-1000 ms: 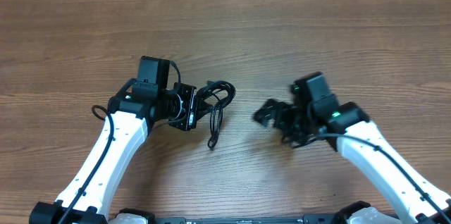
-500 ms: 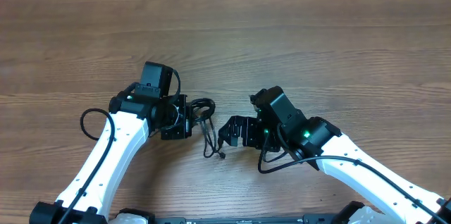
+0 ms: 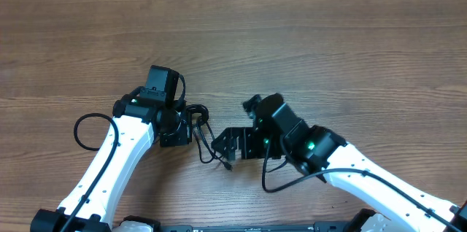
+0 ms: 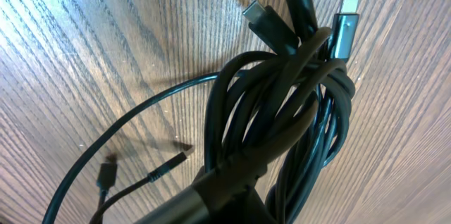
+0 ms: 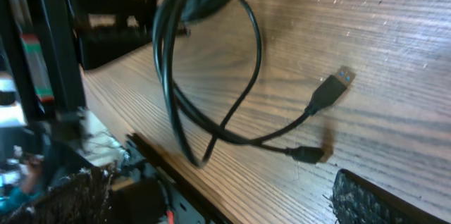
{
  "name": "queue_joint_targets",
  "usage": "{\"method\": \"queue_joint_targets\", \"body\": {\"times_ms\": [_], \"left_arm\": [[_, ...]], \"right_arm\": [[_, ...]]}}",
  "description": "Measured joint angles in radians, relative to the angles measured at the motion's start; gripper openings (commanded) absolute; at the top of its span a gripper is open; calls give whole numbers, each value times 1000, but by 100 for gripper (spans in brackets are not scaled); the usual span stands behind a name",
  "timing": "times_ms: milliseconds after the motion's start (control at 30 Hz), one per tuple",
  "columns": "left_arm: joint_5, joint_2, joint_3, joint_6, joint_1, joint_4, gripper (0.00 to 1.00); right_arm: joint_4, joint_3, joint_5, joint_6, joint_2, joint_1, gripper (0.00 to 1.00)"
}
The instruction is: Untangle cables
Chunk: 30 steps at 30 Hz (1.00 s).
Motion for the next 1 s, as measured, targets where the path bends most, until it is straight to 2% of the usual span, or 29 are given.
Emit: {"method": "queue_joint_targets", "body": {"times_ms": [200, 400, 633, 833, 1000], "left_arm": [[16, 0, 0, -30, 0, 0, 4], [61, 0, 0, -47, -33, 0, 5], [63, 0, 0, -47, -63, 1, 4], [-24, 0, 0, -47, -63, -3, 4], [-41, 0, 0, -47, -63, 8, 5]], "right_arm": [[-63, 0, 188, 90, 1, 55, 100], [-49, 0, 319, 136, 11, 55, 99], [-53, 0, 364, 142, 13, 55, 99], [-98, 4, 385, 105, 12, 42, 100], [-77, 34, 359, 53, 12, 56, 99]]}}
